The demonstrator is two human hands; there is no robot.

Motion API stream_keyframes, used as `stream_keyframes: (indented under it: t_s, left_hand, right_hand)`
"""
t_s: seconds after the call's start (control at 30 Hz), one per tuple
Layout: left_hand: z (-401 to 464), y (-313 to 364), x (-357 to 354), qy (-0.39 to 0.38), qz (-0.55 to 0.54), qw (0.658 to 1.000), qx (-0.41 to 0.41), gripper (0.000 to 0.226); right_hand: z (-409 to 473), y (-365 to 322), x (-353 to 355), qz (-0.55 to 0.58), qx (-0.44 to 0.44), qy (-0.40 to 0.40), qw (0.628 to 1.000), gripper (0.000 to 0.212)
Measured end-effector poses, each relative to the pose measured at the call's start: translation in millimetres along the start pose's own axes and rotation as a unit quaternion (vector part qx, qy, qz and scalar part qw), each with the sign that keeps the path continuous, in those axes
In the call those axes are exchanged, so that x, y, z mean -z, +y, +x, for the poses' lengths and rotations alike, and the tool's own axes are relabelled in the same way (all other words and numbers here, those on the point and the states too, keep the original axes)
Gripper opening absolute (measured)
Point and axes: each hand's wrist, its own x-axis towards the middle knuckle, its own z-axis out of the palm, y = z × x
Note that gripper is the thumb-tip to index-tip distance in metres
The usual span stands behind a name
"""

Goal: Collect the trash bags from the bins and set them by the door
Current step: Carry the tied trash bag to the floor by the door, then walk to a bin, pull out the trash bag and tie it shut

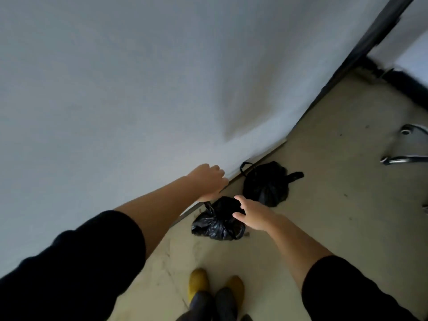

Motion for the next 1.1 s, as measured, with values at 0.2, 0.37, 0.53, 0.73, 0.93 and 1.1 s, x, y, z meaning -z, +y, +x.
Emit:
stream_keyframes:
  t_s: [0.2,0.37,0.53,0.73,0.93,1.1]
  left_hand:
    - [-70,24,66,-0.003,-0.115,0.993,0.036,0.032]
    - [-125,42,88,-0.016,-0.183,0.979,0.093,0.033]
    - [-180,53,84,0.002,-0.261,0.948,0.184,0.037]
    - [-270,78,53,0.014,-0.356,0.862,0.36,0.035]
    - [-350,161,9,0.025,-0.444,0.721,0.532,0.033]
    - [-426,262,-25,0.01,-0.514,0.568,0.643,0.034]
  right_hand:
    - [-115,-56,75,-0.097,0.01,0.022,0.995,0.053]
    - [-168,-91,83,-0.183,0.004,0.074,0.98,0.047]
    - [-184,-132,83,-0.263,0.053,0.053,0.962,0.044]
    - [-182,-200,71,-0.392,0.196,0.019,0.899,0.042]
    - [-198,-262,9,-0.493,0.315,-0.051,0.809,0.044]
    - [-237,-300,-78,-0.569,0.372,-0.13,0.722,0.045]
